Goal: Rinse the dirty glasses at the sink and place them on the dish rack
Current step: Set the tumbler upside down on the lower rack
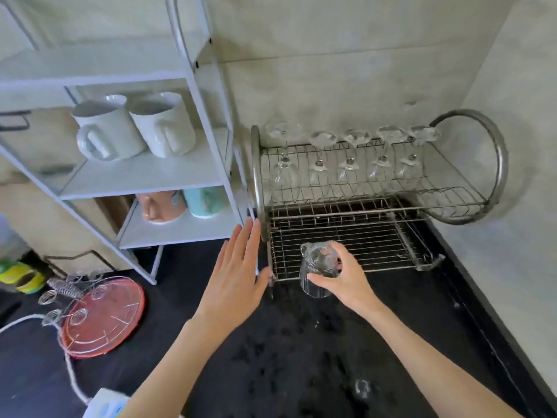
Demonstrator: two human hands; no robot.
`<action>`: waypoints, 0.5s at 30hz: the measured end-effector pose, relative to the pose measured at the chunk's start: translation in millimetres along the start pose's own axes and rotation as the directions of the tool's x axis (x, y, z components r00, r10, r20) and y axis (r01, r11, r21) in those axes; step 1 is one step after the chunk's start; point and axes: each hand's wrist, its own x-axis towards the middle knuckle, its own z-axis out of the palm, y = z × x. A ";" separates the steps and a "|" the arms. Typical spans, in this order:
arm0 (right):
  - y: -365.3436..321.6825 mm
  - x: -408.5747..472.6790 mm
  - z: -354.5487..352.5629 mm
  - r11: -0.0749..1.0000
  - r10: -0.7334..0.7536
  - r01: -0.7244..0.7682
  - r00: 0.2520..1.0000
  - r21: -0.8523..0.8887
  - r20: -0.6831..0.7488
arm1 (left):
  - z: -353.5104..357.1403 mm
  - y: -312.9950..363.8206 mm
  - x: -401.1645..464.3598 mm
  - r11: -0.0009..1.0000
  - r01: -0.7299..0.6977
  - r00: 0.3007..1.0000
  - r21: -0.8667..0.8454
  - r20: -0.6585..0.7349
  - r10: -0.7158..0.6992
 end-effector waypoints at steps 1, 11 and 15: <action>-0.8 15.7 2.0 1.000 -0.009 0.009 1.000 -0.009 0.029 | 0.3 -0.4 8.6 1.000 0.019 1.000 -0.009 -0.006 -0.019; -0.9 91.3 37.5 0.998 -0.040 0.032 0.985 0.051 0.170 | 11.4 -4.0 27.0 0.993 0.107 0.994 -0.055 0.039 -0.105; 7.2 94.2 41.9 0.998 -0.053 0.047 0.980 0.034 0.190 | 12.8 -6.5 26.9 0.996 0.089 0.995 -0.013 0.041 -0.088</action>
